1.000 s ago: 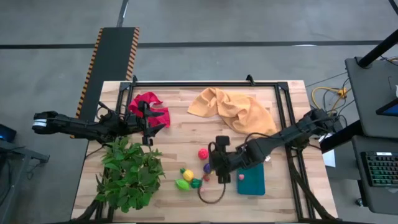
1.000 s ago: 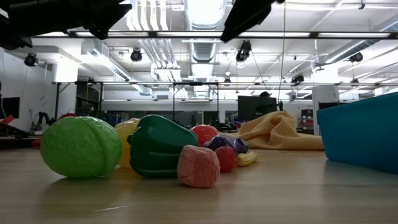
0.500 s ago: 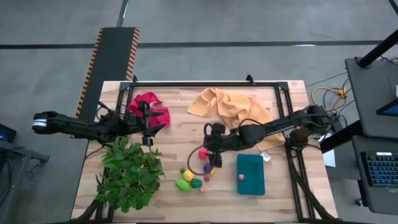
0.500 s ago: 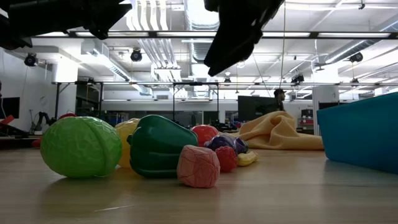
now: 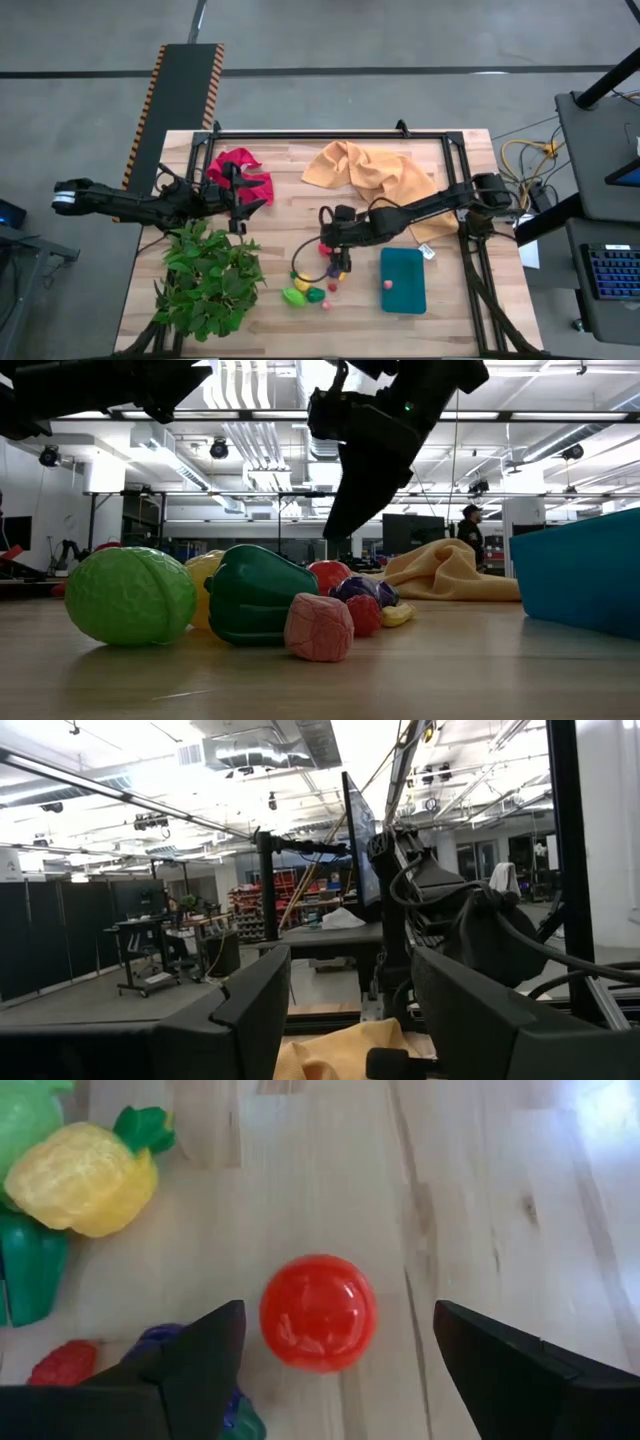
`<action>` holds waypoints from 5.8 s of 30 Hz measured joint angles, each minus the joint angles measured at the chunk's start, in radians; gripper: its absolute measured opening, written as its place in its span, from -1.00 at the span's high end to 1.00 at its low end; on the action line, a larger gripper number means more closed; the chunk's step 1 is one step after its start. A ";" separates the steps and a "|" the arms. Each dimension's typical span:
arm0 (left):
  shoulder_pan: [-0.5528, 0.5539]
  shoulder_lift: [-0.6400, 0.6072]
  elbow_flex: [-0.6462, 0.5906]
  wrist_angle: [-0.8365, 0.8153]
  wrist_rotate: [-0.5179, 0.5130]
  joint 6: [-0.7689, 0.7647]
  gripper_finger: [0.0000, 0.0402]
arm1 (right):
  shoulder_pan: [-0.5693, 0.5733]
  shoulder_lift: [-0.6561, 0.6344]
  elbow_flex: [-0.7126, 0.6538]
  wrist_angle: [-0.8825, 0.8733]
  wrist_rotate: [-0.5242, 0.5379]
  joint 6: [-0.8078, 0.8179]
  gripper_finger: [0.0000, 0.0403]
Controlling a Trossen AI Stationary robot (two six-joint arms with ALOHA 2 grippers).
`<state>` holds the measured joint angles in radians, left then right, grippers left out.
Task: Pick and placing Produce into tupperware
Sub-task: Put the red tomato into the blue bin, then put the green bell pepper into the blue bin
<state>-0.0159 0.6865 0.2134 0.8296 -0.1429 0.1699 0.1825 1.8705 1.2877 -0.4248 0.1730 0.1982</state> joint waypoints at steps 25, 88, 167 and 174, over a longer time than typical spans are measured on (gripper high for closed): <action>0.001 0.000 -0.002 -0.001 0.000 0.002 0.02 | -0.002 0.142 0.001 0.097 0.003 -0.059 -0.57; 0.000 0.000 -0.002 0.000 0.000 0.002 0.02 | 0.140 -0.342 0.001 -0.486 0.066 0.302 -0.19; 0.000 0.010 -0.001 0.001 0.000 0.000 0.02 | 0.386 -0.364 -0.213 -0.073 0.281 0.381 -0.30; 0.000 0.013 0.002 0.001 0.000 0.000 0.02 | 0.375 -0.360 -0.224 0.118 0.281 0.105 -0.28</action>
<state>-0.0154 0.6994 0.2150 0.8303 -0.1432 0.1696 0.5571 1.5108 1.0637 -0.3064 0.4541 0.3028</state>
